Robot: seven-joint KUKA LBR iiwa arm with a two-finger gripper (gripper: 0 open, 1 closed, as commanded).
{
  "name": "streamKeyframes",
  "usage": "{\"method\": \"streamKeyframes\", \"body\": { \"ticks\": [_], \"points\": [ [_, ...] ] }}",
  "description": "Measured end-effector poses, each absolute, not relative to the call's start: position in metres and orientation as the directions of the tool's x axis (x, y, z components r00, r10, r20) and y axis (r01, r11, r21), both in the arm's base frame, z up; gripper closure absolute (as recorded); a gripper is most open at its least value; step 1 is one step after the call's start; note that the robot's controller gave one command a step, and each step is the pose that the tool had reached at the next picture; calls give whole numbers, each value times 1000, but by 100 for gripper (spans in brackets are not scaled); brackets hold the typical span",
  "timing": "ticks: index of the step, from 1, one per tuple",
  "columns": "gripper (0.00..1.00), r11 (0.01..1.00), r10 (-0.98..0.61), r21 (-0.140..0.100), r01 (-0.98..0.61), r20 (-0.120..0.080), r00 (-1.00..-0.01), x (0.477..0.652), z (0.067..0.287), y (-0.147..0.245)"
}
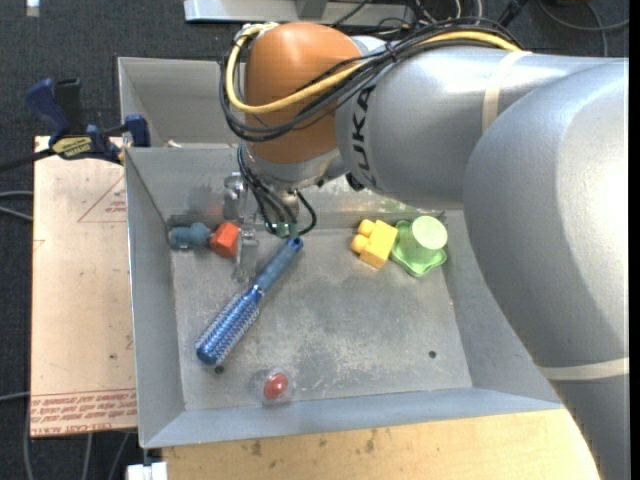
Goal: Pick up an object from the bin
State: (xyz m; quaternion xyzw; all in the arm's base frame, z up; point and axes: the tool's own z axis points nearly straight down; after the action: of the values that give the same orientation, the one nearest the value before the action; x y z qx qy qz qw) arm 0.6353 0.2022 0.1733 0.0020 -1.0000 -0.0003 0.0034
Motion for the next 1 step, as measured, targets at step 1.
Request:
{"method": "streamKeyframes", "body": {
  "ticks": [1],
  "points": [
    [0,977,-212,0,-212,6,-977,581,84,182]
  ]
}}
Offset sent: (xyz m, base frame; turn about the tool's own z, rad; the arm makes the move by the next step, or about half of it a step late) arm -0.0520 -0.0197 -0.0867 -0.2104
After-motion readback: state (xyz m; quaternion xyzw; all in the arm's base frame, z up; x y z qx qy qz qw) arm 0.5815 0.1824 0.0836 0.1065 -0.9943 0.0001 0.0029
